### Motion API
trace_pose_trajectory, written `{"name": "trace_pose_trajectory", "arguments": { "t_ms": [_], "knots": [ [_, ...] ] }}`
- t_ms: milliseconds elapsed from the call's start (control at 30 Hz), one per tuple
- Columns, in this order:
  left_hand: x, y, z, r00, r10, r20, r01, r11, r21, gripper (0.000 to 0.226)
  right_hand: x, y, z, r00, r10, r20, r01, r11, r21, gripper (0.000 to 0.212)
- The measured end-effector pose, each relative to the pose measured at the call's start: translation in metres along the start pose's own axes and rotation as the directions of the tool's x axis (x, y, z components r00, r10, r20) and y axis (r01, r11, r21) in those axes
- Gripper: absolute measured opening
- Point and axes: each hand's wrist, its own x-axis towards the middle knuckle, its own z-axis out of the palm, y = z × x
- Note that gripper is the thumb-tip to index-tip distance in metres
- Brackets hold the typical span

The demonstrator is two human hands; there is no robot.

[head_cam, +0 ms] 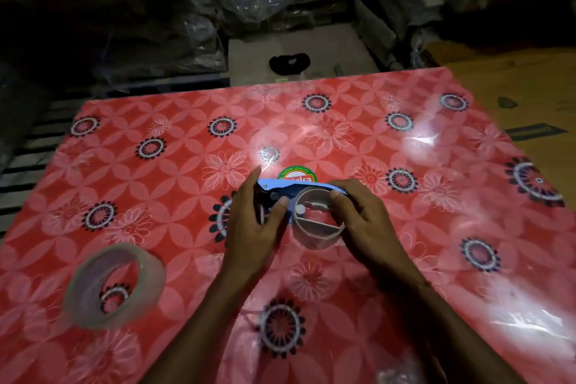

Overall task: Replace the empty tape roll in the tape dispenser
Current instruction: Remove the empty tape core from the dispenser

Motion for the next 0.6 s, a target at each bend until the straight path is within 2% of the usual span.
{"name": "trace_pose_trajectory", "arguments": {
  "t_ms": [100, 167, 233, 300, 400, 467, 600],
  "knots": [
    [0.001, -0.007, -0.006, 0.998, 0.058, 0.003, -0.058, 0.997, -0.058, 0.052, -0.002, 0.010, -0.002, 1.000, -0.028, 0.011, 0.028, 0.998, 0.064, 0.026],
    [-0.001, -0.010, -0.010, 0.996, 0.035, 0.083, -0.016, 0.976, -0.216, 0.046, -0.001, 0.015, -0.003, 0.999, -0.019, 0.047, 0.011, 0.989, 0.150, 0.027],
    [-0.002, -0.012, -0.017, 0.988, 0.048, 0.149, -0.003, 0.957, -0.291, 0.042, -0.001, 0.017, -0.003, 0.996, -0.005, 0.087, -0.021, 0.954, 0.300, 0.026],
    [-0.002, -0.014, -0.026, 0.974, 0.096, 0.204, -0.034, 0.956, -0.290, 0.038, -0.001, 0.016, -0.003, 0.994, -0.027, 0.110, -0.016, 0.927, 0.373, 0.023],
    [-0.005, -0.013, -0.039, 0.941, 0.165, 0.294, -0.102, 0.970, -0.219, 0.039, -0.003, 0.012, -0.006, 0.990, -0.059, 0.132, 0.004, 0.922, 0.388, 0.017],
    [-0.013, -0.010, -0.045, 0.919, 0.196, 0.343, -0.121, 0.966, -0.227, 0.040, -0.008, 0.007, -0.008, 0.986, -0.063, 0.157, -0.004, 0.920, 0.393, 0.021],
    [-0.029, -0.007, -0.051, 0.910, 0.247, 0.332, -0.197, 0.964, -0.178, 0.041, -0.023, -0.003, -0.010, 0.977, -0.049, 0.206, -0.043, 0.906, 0.421, 0.019]
  ]
}}
